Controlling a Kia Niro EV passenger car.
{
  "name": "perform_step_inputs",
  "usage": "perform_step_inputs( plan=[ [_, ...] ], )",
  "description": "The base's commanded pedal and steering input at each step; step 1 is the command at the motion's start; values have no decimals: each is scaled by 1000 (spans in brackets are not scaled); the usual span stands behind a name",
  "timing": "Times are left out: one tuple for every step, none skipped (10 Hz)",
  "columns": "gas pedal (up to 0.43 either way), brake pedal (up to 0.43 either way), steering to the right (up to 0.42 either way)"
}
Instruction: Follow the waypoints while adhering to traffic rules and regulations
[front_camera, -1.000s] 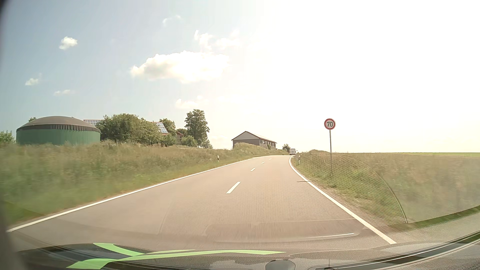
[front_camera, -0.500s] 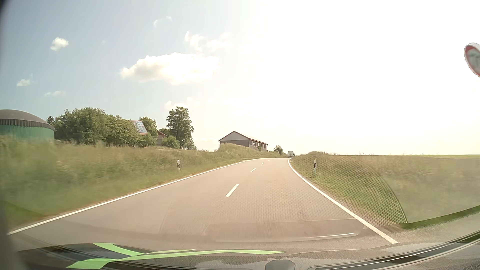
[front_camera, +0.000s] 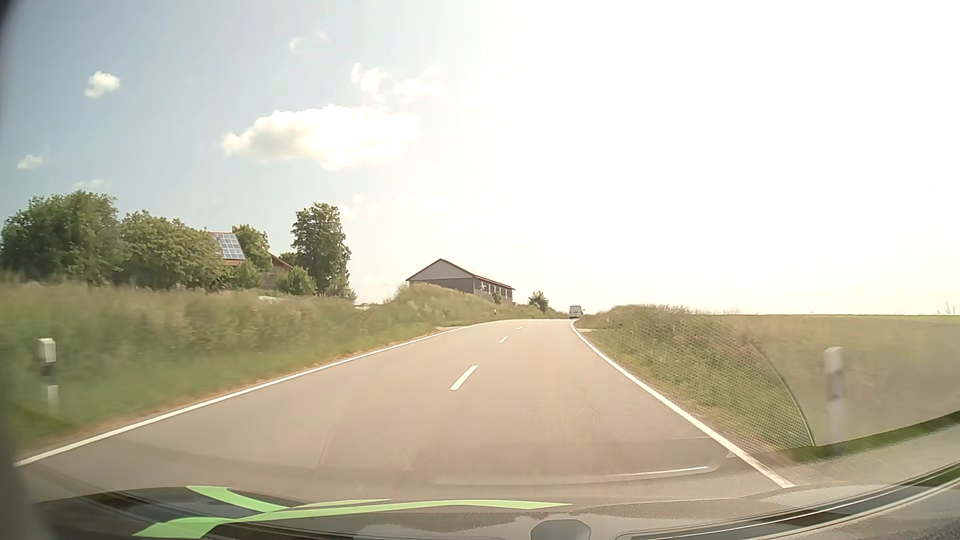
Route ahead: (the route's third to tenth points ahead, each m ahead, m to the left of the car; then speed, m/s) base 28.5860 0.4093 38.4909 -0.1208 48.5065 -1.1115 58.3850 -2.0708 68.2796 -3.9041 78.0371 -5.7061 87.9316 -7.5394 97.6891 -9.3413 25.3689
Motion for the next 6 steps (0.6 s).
perform_step_inputs(
  plan=[
    [339,0,18],
    [339,0,18],
    [339,0,18],
    [339,0,18],
    [339,0,17],
    [331,0,17]
  ],
)
